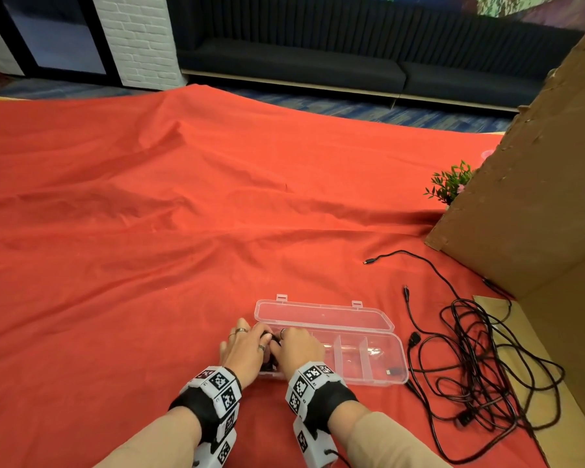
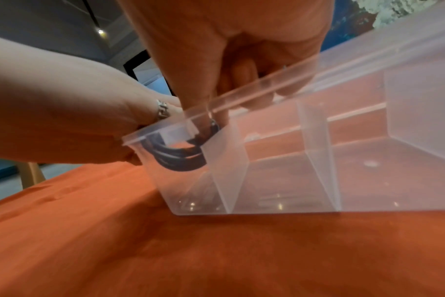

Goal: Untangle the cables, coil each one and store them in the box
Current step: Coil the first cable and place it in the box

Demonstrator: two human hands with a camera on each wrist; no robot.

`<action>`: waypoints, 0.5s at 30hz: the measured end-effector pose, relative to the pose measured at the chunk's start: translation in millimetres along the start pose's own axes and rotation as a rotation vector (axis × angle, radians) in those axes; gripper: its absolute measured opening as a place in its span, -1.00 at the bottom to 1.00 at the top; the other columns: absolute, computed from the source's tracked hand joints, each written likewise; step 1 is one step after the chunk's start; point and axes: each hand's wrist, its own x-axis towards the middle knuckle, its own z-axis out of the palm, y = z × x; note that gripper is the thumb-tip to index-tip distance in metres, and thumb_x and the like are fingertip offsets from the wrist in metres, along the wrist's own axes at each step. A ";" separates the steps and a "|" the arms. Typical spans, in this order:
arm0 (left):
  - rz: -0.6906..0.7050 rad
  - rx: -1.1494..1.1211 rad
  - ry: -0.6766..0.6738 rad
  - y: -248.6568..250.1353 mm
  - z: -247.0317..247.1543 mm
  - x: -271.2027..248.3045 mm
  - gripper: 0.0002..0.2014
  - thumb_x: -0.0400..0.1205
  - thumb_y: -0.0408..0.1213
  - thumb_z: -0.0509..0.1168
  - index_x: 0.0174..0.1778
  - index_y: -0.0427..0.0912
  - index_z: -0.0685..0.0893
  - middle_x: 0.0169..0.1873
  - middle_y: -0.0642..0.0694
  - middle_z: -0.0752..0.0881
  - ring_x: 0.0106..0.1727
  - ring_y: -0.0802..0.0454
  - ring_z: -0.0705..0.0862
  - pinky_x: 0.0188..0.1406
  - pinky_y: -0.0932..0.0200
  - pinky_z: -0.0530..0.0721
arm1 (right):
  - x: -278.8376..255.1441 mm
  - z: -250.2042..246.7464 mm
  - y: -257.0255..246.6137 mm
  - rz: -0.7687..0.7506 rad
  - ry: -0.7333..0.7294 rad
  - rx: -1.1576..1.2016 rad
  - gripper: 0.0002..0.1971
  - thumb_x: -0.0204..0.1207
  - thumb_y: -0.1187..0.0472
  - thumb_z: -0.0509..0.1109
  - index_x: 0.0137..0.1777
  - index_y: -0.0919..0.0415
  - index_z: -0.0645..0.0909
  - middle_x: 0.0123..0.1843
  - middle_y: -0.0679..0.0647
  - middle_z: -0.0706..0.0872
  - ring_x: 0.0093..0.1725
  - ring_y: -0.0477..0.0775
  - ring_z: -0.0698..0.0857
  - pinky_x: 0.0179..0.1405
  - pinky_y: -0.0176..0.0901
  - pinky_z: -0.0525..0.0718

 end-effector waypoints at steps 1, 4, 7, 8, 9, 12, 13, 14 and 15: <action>0.016 -0.049 -0.016 -1.5 0.0 -0.3 -0.80 0.72 -0.19 0.04 0.18 0.00 0.51 -0.02 -0.04 0.35 0.17 -0.10 0.48 0.13 0.03 0.40 | 0.4 -1.0 0.5 -0.007 -0.006 -0.007 -0.67 0.61 -0.01 0.18 0.11 0.19 0.64 0.11 0.17 0.72 0.14 0.24 0.69 0.02 -0.03 0.61; 0.064 -0.169 -0.001 -4.4 -5.0 -3.5 -0.80 0.65 -0.35 0.19 0.18 -0.12 0.49 0.00 -0.01 0.40 0.11 0.00 0.51 0.14 0.19 0.44 | 2.4 -4.9 3.0 -0.025 -0.017 -0.044 -0.70 0.60 0.04 0.20 0.11 0.22 0.63 0.14 0.19 0.72 0.17 0.25 0.68 0.05 -0.01 0.61; 0.086 -0.207 0.103 -5.5 -9.2 -5.6 -0.79 0.55 -0.40 0.35 -0.02 -0.06 0.50 -0.19 0.09 0.48 -0.12 0.12 0.54 -0.04 0.36 0.50 | 2.8 -7.3 5.1 -0.044 -0.030 -0.106 -0.71 0.62 0.07 0.21 0.15 0.23 0.62 0.18 0.18 0.70 0.20 0.26 0.68 0.06 -0.01 0.61; 0.099 -0.218 0.115 -5.1 -9.4 -6.0 -0.80 0.54 -0.42 0.37 -0.05 -0.06 0.53 -0.22 0.12 0.47 -0.20 0.20 0.53 -0.09 0.45 0.52 | 2.5 -7.3 5.4 -0.046 -0.035 -0.121 -0.71 0.63 0.08 0.21 0.16 0.23 0.62 0.19 0.18 0.70 0.21 0.26 0.67 0.07 -0.01 0.60; 0.128 -0.222 0.121 -4.9 -8.7 -6.0 -0.82 0.54 -0.44 0.36 -0.04 -0.09 0.59 -0.22 0.15 0.45 -0.23 0.29 0.51 -0.12 0.52 0.50 | 2.1 -7.8 5.5 -0.048 -0.039 -0.134 -0.72 0.63 0.09 0.21 0.17 0.24 0.62 0.19 0.18 0.70 0.21 0.26 0.67 0.08 -0.01 0.60; 0.239 -0.087 0.105 -9.7 -6.8 -5.4 -0.80 0.58 -0.38 0.34 0.11 -0.17 0.70 -0.20 0.12 0.48 -0.14 0.19 0.52 -0.05 0.42 0.45 | 1.8 -8.1 5.1 -0.065 -0.038 -0.176 -0.73 0.64 0.13 0.19 0.16 0.26 0.62 0.17 0.19 0.70 0.19 0.27 0.68 0.06 -0.01 0.61; 0.270 -0.001 0.092 -12.7 -6.5 -4.4 -0.78 0.59 -0.32 0.33 0.15 -0.17 0.70 -0.13 0.06 0.53 -0.02 0.12 0.52 0.05 0.30 0.49 | 1.7 -8.4 5.0 -0.078 -0.035 -0.197 -0.73 0.64 0.14 0.18 0.16 0.26 0.62 0.16 0.19 0.71 0.18 0.27 0.69 0.04 -0.01 0.61; 0.300 0.083 0.066 -13.8 -7.9 -5.0 -0.77 0.60 -0.26 0.32 0.16 -0.16 0.70 -0.04 0.01 0.57 0.08 0.05 0.52 0.13 0.19 0.53 | 1.3 -8.7 4.7 -0.092 -0.036 -0.219 -0.74 0.65 0.16 0.17 0.15 0.26 0.62 0.15 0.19 0.71 0.17 0.27 0.69 0.02 -0.02 0.60; 0.358 0.162 0.049 -14.2 -9.9 -4.9 -0.79 0.59 -0.20 0.33 0.11 -0.13 0.73 0.00 -0.01 0.61 0.10 -0.01 0.53 0.13 0.08 0.59 | 1.2 -9.4 4.5 -0.105 -0.035 -0.240 -0.75 0.65 0.19 0.16 0.14 0.26 0.63 0.14 0.19 0.72 0.16 0.27 0.70 0.00 -0.03 0.60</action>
